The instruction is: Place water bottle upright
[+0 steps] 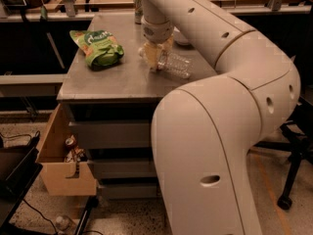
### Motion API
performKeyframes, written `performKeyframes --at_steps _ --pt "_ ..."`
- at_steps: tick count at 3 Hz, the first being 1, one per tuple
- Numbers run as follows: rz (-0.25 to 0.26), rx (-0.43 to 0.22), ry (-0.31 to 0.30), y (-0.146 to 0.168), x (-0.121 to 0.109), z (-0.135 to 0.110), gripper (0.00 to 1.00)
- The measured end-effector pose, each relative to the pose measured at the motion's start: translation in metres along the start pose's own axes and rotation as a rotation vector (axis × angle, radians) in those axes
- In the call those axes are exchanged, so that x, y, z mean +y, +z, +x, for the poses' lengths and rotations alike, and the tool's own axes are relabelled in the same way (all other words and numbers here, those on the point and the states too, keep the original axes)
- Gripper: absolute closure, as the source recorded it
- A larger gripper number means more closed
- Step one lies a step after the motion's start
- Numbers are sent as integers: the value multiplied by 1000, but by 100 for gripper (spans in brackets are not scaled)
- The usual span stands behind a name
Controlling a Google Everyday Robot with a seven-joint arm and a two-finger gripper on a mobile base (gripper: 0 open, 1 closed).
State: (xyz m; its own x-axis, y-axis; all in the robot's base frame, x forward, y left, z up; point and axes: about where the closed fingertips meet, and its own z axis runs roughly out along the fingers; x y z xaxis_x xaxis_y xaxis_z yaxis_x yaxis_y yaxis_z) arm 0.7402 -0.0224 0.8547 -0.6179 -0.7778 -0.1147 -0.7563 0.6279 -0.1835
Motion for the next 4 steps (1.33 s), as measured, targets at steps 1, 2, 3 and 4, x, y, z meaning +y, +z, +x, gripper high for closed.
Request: performKeyframes --at_steps 1,2,3,4 --pt "4 -10 -1 4 -1 -4 96" --pt "5 -13 -1 5 -1 -5 100" --pt "5 -13 -1 4 -1 -5 100" --pt "-2 -121 17 -31 -11 -1 100"
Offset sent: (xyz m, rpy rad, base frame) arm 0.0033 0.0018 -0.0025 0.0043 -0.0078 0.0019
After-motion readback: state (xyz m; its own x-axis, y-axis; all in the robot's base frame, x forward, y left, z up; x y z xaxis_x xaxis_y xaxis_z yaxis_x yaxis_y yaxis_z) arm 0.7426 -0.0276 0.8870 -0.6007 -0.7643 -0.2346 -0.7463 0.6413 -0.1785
